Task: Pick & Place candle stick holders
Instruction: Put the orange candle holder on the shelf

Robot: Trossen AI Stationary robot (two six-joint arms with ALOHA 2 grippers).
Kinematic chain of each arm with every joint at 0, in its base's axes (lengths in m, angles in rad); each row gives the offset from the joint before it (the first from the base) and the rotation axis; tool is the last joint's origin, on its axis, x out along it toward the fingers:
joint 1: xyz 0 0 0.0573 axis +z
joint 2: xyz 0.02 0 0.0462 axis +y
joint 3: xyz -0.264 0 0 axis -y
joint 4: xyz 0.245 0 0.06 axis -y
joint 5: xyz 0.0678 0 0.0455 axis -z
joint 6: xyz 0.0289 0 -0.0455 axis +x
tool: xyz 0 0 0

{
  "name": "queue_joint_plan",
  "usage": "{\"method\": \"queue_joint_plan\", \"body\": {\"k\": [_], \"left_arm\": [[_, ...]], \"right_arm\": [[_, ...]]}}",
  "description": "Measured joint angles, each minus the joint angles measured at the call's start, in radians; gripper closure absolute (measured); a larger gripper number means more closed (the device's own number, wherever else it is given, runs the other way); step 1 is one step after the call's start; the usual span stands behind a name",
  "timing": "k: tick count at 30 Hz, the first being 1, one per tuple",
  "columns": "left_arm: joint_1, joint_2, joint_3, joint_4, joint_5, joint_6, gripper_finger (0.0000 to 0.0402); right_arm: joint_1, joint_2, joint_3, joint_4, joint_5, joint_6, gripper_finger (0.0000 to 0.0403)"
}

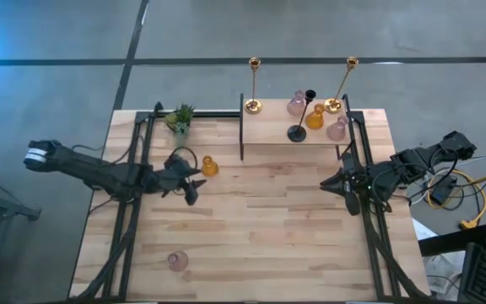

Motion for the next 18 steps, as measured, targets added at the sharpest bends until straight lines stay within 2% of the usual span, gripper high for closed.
{"method": "queue_joint_plan", "body": {"k": [5,13,18], "left_arm": [[-0.001,0.005,-0.057,0.055,-0.085,0.0,0.0194],[-0.001,0.051,-0.205,0.35,-0.169,-0.059,0.0194],[-0.001,0.124,-0.254,0.47,-0.207,-0.015,0.0194]], "right_arm": [[0.0,0.0,0.0,0.0,0.001,-0.001,0.035],[0.0,0.0,-0.013,0.033,0.004,-0.053,0.0351],[0.0,0.0,-0.016,0.049,0.004,-0.076,0.0349]]}}
